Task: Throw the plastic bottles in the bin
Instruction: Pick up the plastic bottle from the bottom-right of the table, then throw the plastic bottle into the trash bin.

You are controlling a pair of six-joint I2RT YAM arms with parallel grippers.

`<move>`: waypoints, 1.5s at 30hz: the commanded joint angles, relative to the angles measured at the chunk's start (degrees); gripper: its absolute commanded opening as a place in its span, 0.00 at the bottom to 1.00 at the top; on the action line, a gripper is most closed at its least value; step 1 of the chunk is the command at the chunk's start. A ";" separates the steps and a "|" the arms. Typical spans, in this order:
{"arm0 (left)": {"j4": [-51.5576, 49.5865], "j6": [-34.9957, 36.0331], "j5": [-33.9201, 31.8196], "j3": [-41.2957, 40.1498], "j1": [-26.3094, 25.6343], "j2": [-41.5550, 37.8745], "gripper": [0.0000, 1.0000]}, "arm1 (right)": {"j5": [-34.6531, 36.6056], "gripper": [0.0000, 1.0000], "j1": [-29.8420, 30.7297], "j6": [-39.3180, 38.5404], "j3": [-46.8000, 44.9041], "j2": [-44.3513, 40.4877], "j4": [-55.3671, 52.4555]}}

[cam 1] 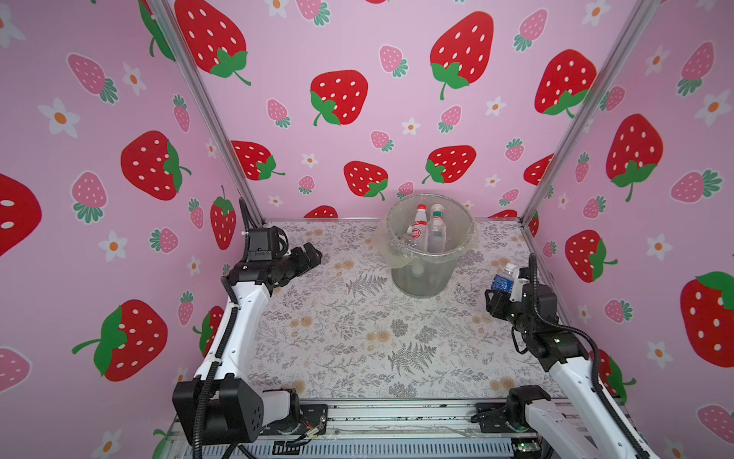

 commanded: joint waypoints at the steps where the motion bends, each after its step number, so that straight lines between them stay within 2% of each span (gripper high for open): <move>1: 1.01 0.45 0.87 -0.58 0.26 -0.26 0.99 | -0.70 0.55 -0.15 -5.82 5.09 -0.04 -1.37; 11: 1.03 0.81 0.77 -0.66 0.30 -0.28 0.99 | -8.43 0.52 -0.07 -8.92 13.53 -1.37 0.48; 17: 1.09 0.80 0.27 -0.76 0.25 -0.62 0.99 | -12.79 0.52 0.12 -9.63 13.66 -4.01 5.93; 23: 1.39 0.57 -0.16 -0.98 0.26 -0.81 0.99 | -12.54 0.53 0.46 -9.49 12.02 -6.41 7.97; 29: 1.28 0.52 0.11 -0.88 0.25 -0.46 0.99 | -11.18 0.52 1.67 -8.89 13.64 -4.29 8.63; 35: 1.32 0.53 -0.18 -0.98 0.30 -0.34 0.99 | -8.43 0.53 6.97 -8.84 24.30 6.42 8.08; 39: 1.20 0.53 -0.20 -1.00 0.29 -0.22 0.99 | -2.98 0.58 13.83 -9.19 35.37 18.26 7.25; 41: 1.10 0.64 -0.29 -0.99 0.31 -0.11 0.99 | -3.35 0.58 14.85 -8.44 41.91 24.92 4.51; 45: 1.14 0.64 -0.29 -0.95 0.24 -0.02 0.99 | -5.13 0.72 16.12 -6.63 55.68 39.27 -3.10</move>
